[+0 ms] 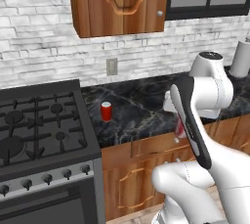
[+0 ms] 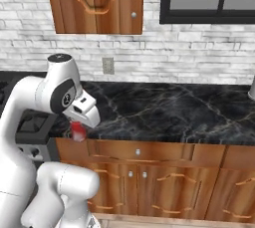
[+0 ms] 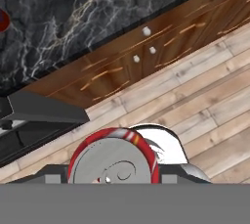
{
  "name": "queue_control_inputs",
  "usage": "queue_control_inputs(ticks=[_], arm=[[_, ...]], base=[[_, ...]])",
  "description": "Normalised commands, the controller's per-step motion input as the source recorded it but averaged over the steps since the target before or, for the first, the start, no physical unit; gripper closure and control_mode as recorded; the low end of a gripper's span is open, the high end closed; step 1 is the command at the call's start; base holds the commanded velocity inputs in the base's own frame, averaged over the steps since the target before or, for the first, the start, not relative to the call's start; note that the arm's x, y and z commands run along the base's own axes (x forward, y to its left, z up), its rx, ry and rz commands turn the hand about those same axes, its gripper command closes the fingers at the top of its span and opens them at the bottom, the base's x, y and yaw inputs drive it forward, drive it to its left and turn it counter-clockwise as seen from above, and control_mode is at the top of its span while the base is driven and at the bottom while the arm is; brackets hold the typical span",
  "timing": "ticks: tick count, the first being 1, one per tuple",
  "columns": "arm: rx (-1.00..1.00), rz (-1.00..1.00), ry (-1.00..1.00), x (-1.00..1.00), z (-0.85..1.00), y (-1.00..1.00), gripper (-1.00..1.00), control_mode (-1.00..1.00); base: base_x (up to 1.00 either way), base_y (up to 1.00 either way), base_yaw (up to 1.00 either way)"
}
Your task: Four empty soda cans are scattered around the kitchen. Gather all the cans and cluster them next to the stove for recycling.
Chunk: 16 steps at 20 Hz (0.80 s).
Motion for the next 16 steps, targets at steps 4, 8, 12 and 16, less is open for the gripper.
queue_control_inputs(ticks=[4, 8, 12, 16], arm=[[0.0, 0.0, 0.0, 0.32, -0.06, 0.0, 1.0, -1.0], [-0.02, 0.09, -0.05, 0.28, -0.23, 0.01, 1.0, -1.0], [-0.04, 0.16, -0.22, 0.0, -0.01, 0.16, 1.0, -1.0], [-0.07, 0.19, -0.27, 0.03, 0.0, 0.32, 1.0, -1.0]], base=[[0.0, 0.0, 0.0], [0.0, 0.0, 0.0], [0.0, 0.0, 0.0], [0.0, 0.0, 0.0]])
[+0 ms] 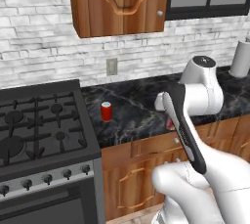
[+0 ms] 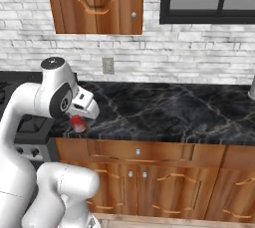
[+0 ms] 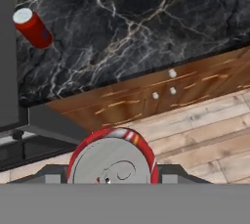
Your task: Four empty soda cans are scattered around the kitchen. Gather all the cans and cluster them next to the stove for recycling.
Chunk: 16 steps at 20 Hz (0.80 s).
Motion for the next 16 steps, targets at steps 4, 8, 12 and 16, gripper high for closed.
queue_control_inputs(ticks=[4, 8, 12, 16], arm=[[-0.03, 0.16, -0.13, 0.13, 0.0, 0.35, 1.0, -1.0], [0.0, 0.15, 0.02, 0.57, 0.0, 0.3, 1.0, -1.0], [0.0, 0.13, 0.14, 0.81, 0.0, 0.21, 1.0, -1.0], [0.0, 0.09, 0.18, 0.91, 0.0, 0.17, 1.0, -1.0]], base=[[0.0, 0.0, 0.0], [0.0, 0.0, 0.0], [0.0, 0.0, 0.0], [0.0, 0.0, 0.0]])
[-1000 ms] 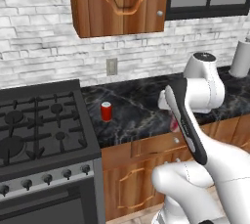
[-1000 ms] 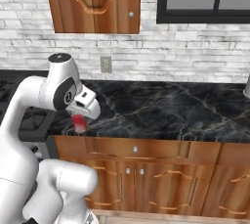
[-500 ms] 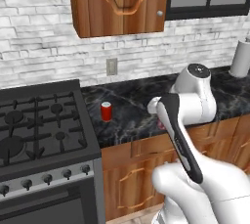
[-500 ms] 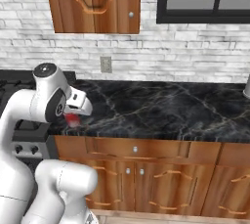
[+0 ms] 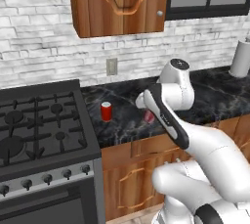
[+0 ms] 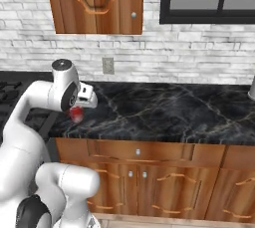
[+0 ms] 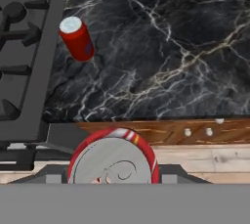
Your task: Four empty soda cans are scattered around the kitchen. Gather all the cans and cluster them next to the stove for recycling.
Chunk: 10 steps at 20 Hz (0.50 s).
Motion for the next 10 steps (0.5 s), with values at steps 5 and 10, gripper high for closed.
queue_control_inputs(ticks=[5, 10], arm=[[0.0, 0.02, 0.09, 0.67, -0.09, 0.12, 1.0, -1.0], [-0.01, 0.0, 0.04, 0.57, -0.34, 0.11, 1.0, -1.0]], base=[[0.0, 0.0, 0.0], [0.0, 0.0, 0.0]])
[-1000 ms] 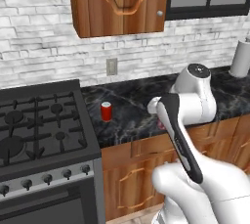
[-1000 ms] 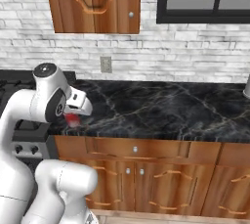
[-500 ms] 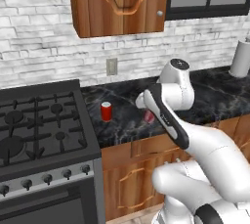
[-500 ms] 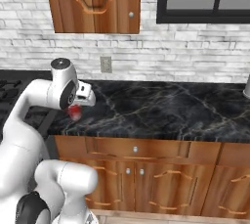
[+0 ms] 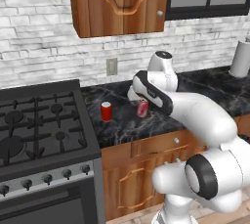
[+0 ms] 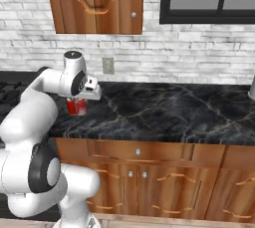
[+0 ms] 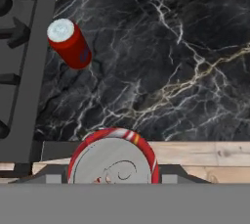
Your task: Four empty soda cans are scattered around the kitchen. Gather all the cans and cluster them next to the stove for recycling.
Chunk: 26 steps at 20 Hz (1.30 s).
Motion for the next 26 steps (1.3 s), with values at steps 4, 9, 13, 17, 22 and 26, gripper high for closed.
queue_control_inputs(ticks=[4, 9, 13, 17, 22, 26], arm=[[-0.02, 0.01, 0.01, 0.66, -0.36, 0.26, 1.0, -1.0], [0.0, 0.01, 0.0, 0.55, -0.26, 0.19, 1.0, -1.0], [0.0, 0.0, 0.0, 0.49, -0.21, 0.15, 1.0, -1.0], [-0.02, 0.0, 0.0, 0.45, -0.22, 0.23, 1.0, -1.0], [-0.01, 0.0, 0.0, 0.42, -0.25, 0.19, 1.0, -1.0], [0.0, 0.0, 0.0, 0.33, -0.25, 0.07, 1.0, -1.0]], base=[[0.0, 0.0, 0.0], [0.0, 0.0, 0.0], [0.0, 0.0, 0.0], [0.0, 0.0, 0.0], [0.0, 0.0, 0.0], [0.0, 0.0, 0.0]])
